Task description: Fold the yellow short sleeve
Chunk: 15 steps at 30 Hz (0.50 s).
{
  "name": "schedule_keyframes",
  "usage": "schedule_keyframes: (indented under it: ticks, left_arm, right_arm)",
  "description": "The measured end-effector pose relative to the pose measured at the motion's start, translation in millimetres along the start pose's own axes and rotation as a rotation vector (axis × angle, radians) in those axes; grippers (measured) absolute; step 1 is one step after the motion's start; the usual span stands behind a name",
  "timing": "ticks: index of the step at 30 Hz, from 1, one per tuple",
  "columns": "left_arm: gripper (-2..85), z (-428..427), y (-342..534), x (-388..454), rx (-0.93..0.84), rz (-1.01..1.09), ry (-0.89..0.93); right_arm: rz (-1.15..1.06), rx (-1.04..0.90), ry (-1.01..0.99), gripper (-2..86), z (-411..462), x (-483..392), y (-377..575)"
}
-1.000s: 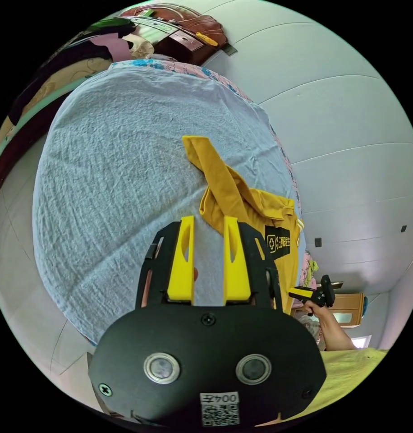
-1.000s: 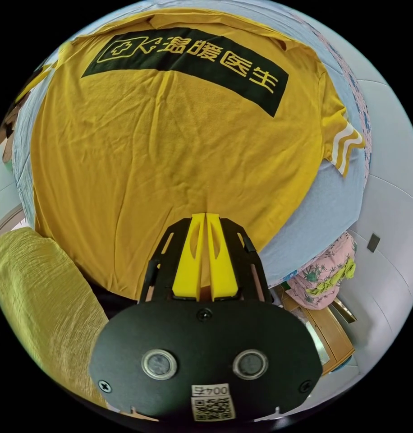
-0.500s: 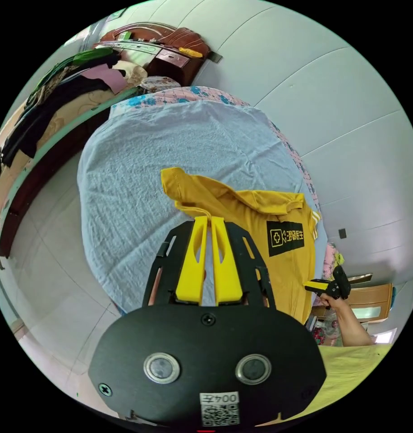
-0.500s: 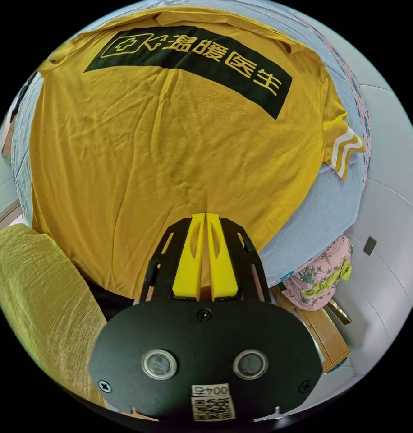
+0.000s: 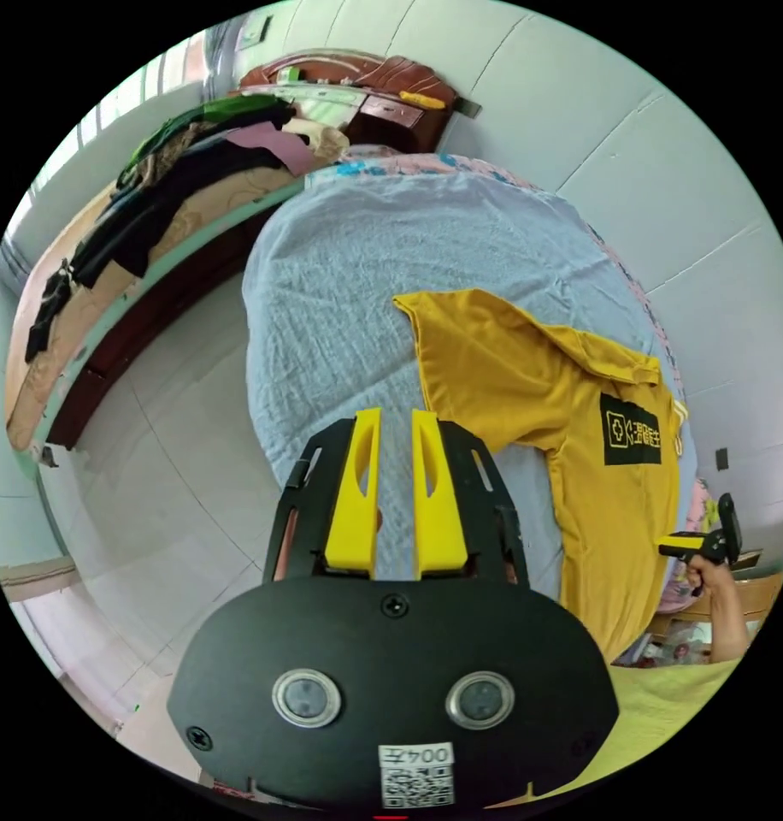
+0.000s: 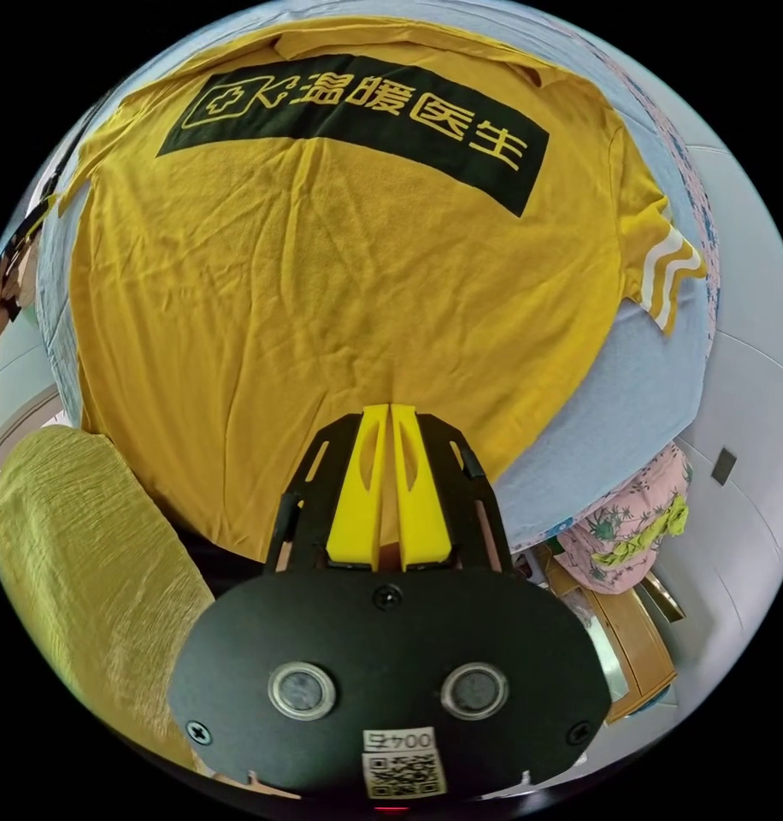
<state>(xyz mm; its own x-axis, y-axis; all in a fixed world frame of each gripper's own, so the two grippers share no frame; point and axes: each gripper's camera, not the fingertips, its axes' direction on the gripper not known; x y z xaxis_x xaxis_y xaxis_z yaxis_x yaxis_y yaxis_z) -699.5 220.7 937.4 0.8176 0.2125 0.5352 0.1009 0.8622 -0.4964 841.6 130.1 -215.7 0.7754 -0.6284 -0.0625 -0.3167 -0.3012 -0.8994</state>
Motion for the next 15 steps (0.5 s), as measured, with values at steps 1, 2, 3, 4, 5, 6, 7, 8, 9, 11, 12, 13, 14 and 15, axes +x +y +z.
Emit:
schedule_keyframes:
  ticks: [1,2,3,4,5,6,7,8,9,11,12,13,14,15]
  left_arm:
    - [5.2,-14,2,11,0.048,0.046,-0.010]
    - [5.2,-28,2,28,0.090,0.112,0.007]
    - [5.2,-34,1,38,0.108,0.149,0.017]
    - [5.2,-43,-1,62,0.131,0.233,0.038]
    - [5.4,-50,-3,88,0.148,0.313,0.061]
    - [5.6,-52,-4,102,0.153,0.354,0.076]
    - [6.0,-55,-7,132,0.158,0.444,0.096]
    - [6.4,-56,-8,165,0.167,0.540,0.091]
    - [6.7,-56,-8,181,0.172,0.589,0.084]
    - [7.6,-48,-8,245,0.183,0.766,0.050]
    - [7.8,-45,-7,260,0.186,0.805,0.036]
    - [8.3,-37,-6,289,0.193,0.881,0.006]
    - [8.7,-27,-5,315,0.199,0.944,-0.023]
    - [9.0,-22,-4,326,0.198,0.977,-0.034]
  right_arm:
    - [0.004,0.010,-0.013,-0.1,2,5,5]
    - [0.005,0.024,-0.023,0.1,5,11,10]
    - [0.007,0.033,-0.027,0.2,6,13,14]
    - [0.010,0.059,-0.036,0.5,9,18,22]
    - [0.014,0.082,-0.050,1.0,12,24,30]
    - [0.016,0.086,-0.061,1.3,13,27,34]
    - [0.003,0.078,-0.084,2.4,15,35,41]
    - [0.001,0.116,-0.103,3.8,9,45,49]
    - [0.010,0.165,-0.114,4.2,3,52,53]
    - [0.066,0.380,-0.212,6.5,-28,89,60]
    - [0.081,0.433,-0.245,7.1,-35,100,60]
    - [0.114,0.529,-0.318,7.9,-46,124,55]
    - [0.147,0.597,-0.388,9.0,-53,147,45]
    - [0.159,0.619,-0.419,9.7,-55,158,39]
